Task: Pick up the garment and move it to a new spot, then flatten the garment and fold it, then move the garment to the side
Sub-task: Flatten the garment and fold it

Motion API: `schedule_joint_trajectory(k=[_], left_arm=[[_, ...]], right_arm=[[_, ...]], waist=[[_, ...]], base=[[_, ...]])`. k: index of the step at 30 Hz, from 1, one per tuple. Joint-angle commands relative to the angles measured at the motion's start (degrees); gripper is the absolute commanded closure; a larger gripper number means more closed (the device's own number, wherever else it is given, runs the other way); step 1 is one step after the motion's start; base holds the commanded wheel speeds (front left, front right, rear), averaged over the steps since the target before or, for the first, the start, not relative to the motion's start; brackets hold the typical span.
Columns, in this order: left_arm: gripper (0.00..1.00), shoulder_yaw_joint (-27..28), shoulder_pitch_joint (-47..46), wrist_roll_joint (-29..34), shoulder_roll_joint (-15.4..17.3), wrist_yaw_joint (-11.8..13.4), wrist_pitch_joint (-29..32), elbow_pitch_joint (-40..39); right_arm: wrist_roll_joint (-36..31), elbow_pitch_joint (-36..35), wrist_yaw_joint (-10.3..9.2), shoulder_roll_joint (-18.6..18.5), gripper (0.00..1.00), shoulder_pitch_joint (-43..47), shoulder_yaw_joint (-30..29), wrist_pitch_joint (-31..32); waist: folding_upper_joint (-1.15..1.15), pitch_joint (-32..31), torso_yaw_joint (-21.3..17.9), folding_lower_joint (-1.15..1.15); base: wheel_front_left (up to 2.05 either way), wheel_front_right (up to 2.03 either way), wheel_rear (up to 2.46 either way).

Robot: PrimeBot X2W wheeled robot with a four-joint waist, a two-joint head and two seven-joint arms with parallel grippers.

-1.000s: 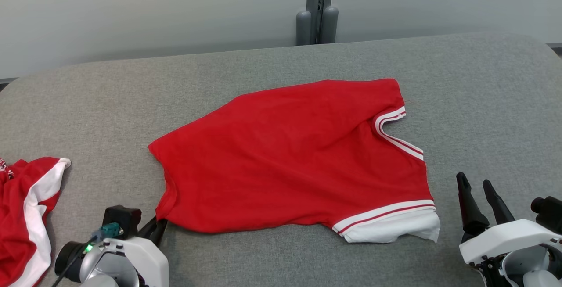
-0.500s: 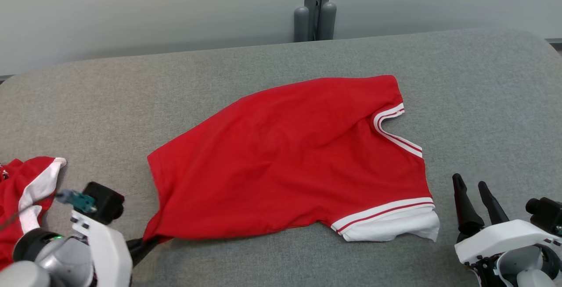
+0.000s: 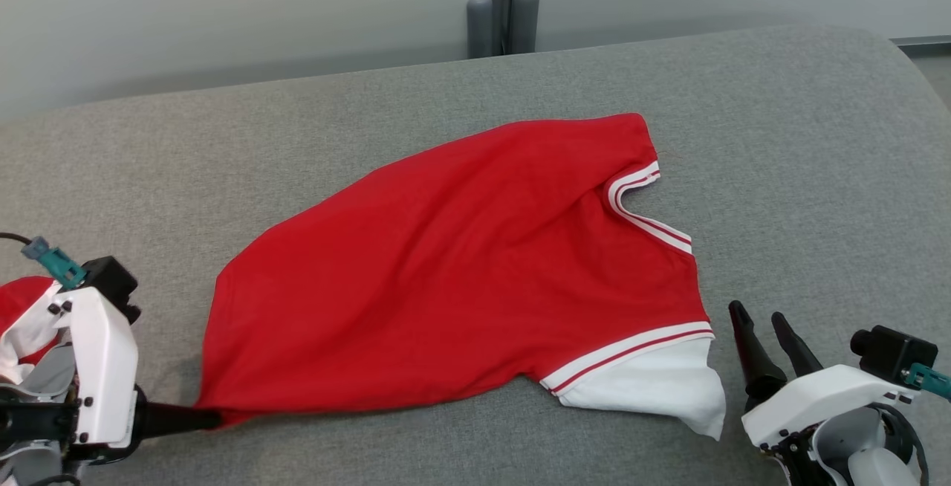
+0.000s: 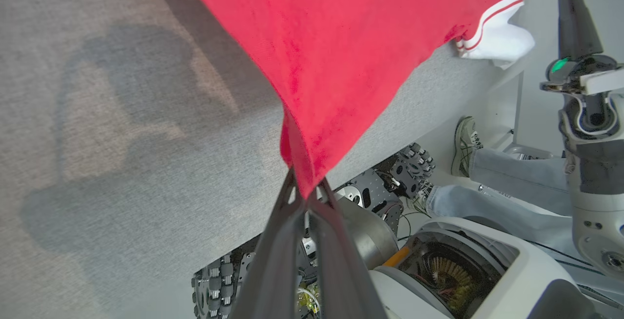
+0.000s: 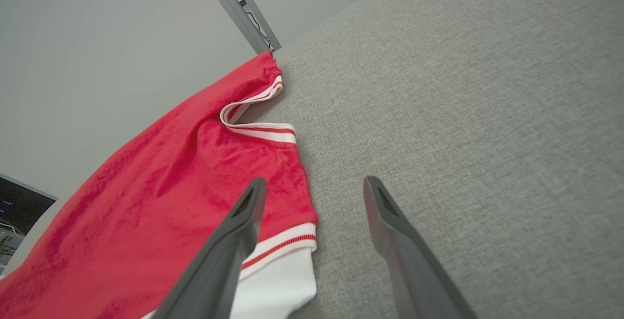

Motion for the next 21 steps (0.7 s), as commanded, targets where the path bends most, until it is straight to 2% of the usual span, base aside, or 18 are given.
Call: schedule_joint_trajectory(k=[1,7,11,16,17,18,19,20,21], left_arm=[[1.0,-0.6,-1.4,-0.4,0.4,1.0,2.4,2.6],[1.0,-3.4,-4.7,3.3,1.1,1.7,7.0,9.5],[1.0,-5.0,-6.2,6.4,1.6,0.8,7.8,11.7],[1.0,-6.8,-6.3,9.1,0.8,-1.9,7.3,14.0],[0.82,-7.1,-5.9,9.2,0.4,-2.3,7.2,14.4],[0.55,-7.2,-5.7,9.5,0.3,-2.8,7.0,14.7],[0.21,-7.4,-5.7,10.0,0.1,-3.0,6.7,15.0],[0.0,-7.6,-5.6,10.3,0.0,-3.3,6.5,15.4],[0.0,-7.8,-5.6,10.6,-0.1,-3.5,6.2,15.7]], right_arm=[[0.2,0.1,0.03,-0.4,0.0,-0.8,0.5,0.8],[0.4,0.1,0.03,-0.9,0.0,-0.8,1.5,2.5],[0.8,0.0,0.03,-1.1,0.0,-0.8,2.2,3.3],[1.1,-0.2,0.03,-1.6,0.0,-0.3,2.6,3.7],[1.1,-0.2,0.02,-1.7,0.0,-0.2,2.6,3.7],[1.1,-0.1,0.03,-1.8,0.0,0.0,2.5,3.7],[1.0,-0.1,0.03,-1.8,0.0,0.2,2.4,3.6],[0.9,-0.1,0.03,-1.8,0.0,0.2,2.3,3.4],[0.7,-0.1,0.03,-1.8,0.0,0.3,2.2,3.2]], waist=[[0.0,0.0,-0.5,0.0],[0.0,0.5,-1.7,0.0],[0.0,0.8,-2.3,0.0],[0.0,0.8,-2.9,0.0],[0.0,0.7,-2.9,0.0],[0.0,0.5,-2.9,0.0],[0.0,0.3,-2.7,0.0],[0.0,0.0,-2.5,0.0],[0.0,-0.3,-2.3,0.0]], base=[[0.0,0.0,0.0],[0.0,0.0,0.0],[0.0,0.0,0.0],[0.0,0.0,0.0],[0.0,0.0,0.0],[0.0,0.0,0.0],[0.0,0.0,0.0],[0.0,0.0,0.0],[0.0,0.0,0.0]])
